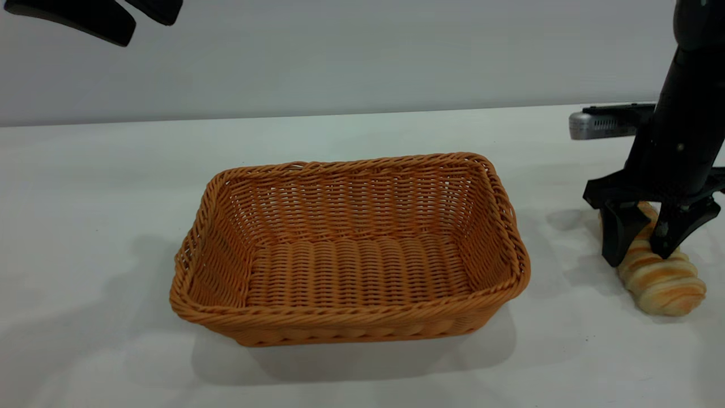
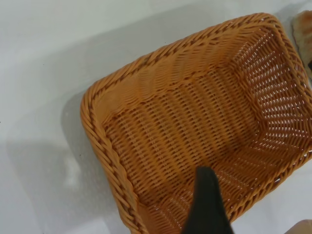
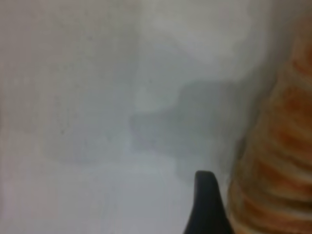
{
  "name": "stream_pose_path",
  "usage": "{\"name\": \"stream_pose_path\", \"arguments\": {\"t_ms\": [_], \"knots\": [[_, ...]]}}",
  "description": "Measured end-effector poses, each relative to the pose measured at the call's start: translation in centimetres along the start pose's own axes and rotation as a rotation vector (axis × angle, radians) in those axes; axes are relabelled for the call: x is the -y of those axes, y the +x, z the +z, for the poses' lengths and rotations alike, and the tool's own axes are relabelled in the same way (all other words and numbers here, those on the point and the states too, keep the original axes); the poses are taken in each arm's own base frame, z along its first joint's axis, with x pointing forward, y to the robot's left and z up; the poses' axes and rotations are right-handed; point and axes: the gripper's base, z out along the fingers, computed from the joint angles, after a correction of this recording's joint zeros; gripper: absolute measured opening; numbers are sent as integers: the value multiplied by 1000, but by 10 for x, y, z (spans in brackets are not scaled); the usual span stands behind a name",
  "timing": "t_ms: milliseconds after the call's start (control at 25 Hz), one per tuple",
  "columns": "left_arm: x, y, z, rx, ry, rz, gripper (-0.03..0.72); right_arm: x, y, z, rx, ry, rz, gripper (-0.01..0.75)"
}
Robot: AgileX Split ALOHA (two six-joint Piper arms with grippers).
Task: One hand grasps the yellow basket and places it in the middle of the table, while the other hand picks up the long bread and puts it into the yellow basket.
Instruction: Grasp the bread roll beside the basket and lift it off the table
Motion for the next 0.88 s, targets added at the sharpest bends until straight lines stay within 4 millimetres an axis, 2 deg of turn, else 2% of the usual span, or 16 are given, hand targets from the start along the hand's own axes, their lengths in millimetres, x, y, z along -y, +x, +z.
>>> {"name": "stream_pose_path", "arguments": {"t_ms": [160, 280, 360, 560, 600, 880], "knots": [[0, 0, 0, -2, 1, 0, 595, 1, 0, 5, -3, 4, -4, 574], [0, 0, 0, -2, 1, 0, 595, 2, 0, 8, -6, 10, -10, 500], [0, 0, 0, -3, 2, 0, 595, 2, 0, 9, -6, 15, -16, 400], [0, 0, 0, -3, 2, 0, 595, 6, 0, 8, -6, 25, -19, 92], [0, 0, 0, -3, 2, 0, 595, 6, 0, 8, -6, 27, -22, 61], [0, 0, 0, -3, 2, 0, 594, 8, -1, 3, 0, 55, -18, 34]]}}
